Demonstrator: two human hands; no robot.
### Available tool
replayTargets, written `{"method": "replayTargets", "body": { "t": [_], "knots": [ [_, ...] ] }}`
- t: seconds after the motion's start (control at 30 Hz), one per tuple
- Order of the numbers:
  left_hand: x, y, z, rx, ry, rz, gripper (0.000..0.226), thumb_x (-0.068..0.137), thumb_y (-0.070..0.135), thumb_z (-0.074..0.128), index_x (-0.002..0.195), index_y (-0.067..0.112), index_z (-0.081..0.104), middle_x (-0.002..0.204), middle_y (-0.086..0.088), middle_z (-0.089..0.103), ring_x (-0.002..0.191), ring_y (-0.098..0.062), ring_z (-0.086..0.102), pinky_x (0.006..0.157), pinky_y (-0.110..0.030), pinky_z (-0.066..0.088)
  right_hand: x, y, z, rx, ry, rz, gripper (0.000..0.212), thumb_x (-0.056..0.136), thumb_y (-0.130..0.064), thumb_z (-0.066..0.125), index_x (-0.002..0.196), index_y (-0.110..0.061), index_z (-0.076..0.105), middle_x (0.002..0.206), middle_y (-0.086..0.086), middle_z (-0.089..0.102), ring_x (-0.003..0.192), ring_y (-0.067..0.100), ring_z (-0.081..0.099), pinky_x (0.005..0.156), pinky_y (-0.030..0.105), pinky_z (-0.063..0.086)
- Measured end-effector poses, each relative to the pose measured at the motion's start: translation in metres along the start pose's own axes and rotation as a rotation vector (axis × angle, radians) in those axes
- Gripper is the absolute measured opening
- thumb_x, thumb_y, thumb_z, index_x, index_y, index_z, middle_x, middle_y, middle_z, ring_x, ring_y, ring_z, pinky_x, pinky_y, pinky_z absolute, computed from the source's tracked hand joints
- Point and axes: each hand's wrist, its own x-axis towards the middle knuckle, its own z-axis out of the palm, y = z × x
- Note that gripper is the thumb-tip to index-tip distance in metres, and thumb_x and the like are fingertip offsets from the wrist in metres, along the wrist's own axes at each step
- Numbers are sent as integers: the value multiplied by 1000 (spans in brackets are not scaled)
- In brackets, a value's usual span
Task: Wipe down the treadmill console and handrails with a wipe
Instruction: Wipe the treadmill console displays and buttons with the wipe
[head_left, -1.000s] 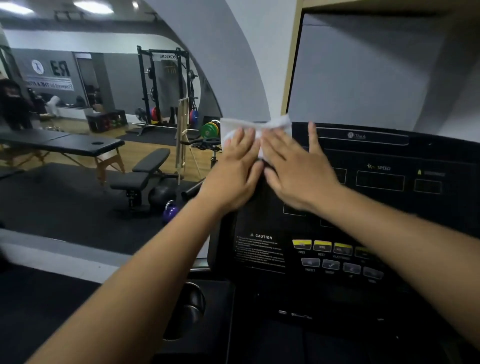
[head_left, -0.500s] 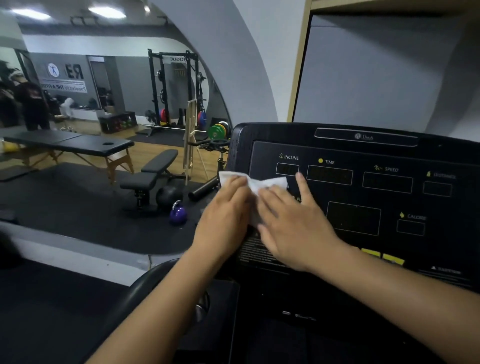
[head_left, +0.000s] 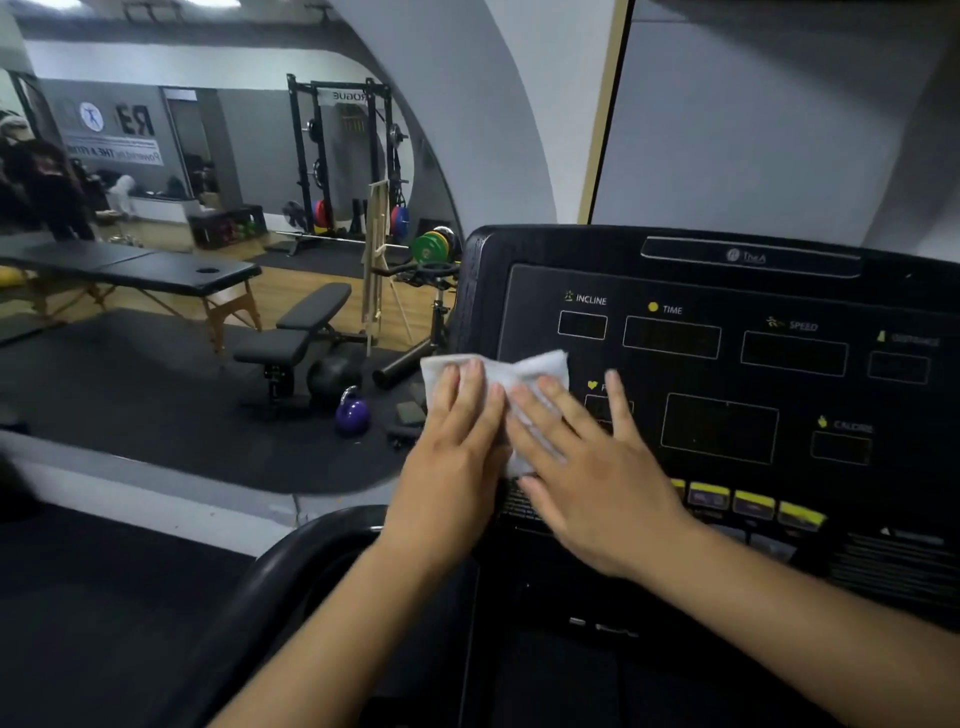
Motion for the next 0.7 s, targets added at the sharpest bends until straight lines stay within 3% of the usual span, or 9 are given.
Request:
{"method": "replayTargets", "body": {
  "t": [0.13, 0.27, 0.4, 0.5, 0.63, 0.7],
  "knots": [
    [-57, 4, 4, 16, -155, 5, 56, 76, -1, 78, 127, -6, 58, 142, -25, 47, 133, -47, 37, 98, -52, 48, -48, -28, 14, 45, -113, -116, 60, 92, -49, 35, 142, -17, 46, 155, 6, 34, 144, 26, 27, 108, 71, 15],
    [-12, 2, -8, -50, -137, 48, 44, 87, 5, 67, 129, -4, 57, 144, -24, 46, 138, -47, 33, 105, -49, 43, -16, 2, -7, -64, -135, -73, 59, 95, -48, 26, 145, -21, 41, 155, 4, 32, 143, 22, 29, 106, 75, 7],
    [83, 0, -21, 82, 7, 170, 52, 95, 7, 51, 143, -6, 36, 152, -29, 30, 144, -46, 13, 117, -55, 20, 49, 61, -37, -187, -51, 113, 62, 96, -50, 8, 154, -26, 11, 162, -2, 5, 149, 15, 2, 107, 72, -2],
    [117, -6, -23, 217, -57, 139, 60, 104, 21, 32, 152, 0, 3, 161, -22, -4, 146, -36, -13, 119, -44, -10, 72, 79, -48, -177, -16, 170, 63, 97, -54, 7, 154, -27, 6, 162, -3, -1, 148, 15, -6, 109, 70, -1],
    [78, -4, -7, 343, -216, 95, 67, 97, 30, 14, 150, 1, -14, 156, -23, -22, 144, -42, -20, 119, -54, -1, 41, 55, -28, -84, 14, 126, 67, 96, -57, 9, 153, -23, 16, 162, -1, 9, 149, 18, 2, 111, 67, 3],
    [32, 6, 3, 317, -231, 86, 69, 94, 34, 14, 151, 0, -7, 158, -25, -14, 145, -44, -14, 119, -57, 3, 5, 34, -10, -42, 10, 53, 67, 95, -57, 18, 151, -20, 25, 160, 2, 17, 148, 21, 8, 111, 68, 6]
  ]
}}
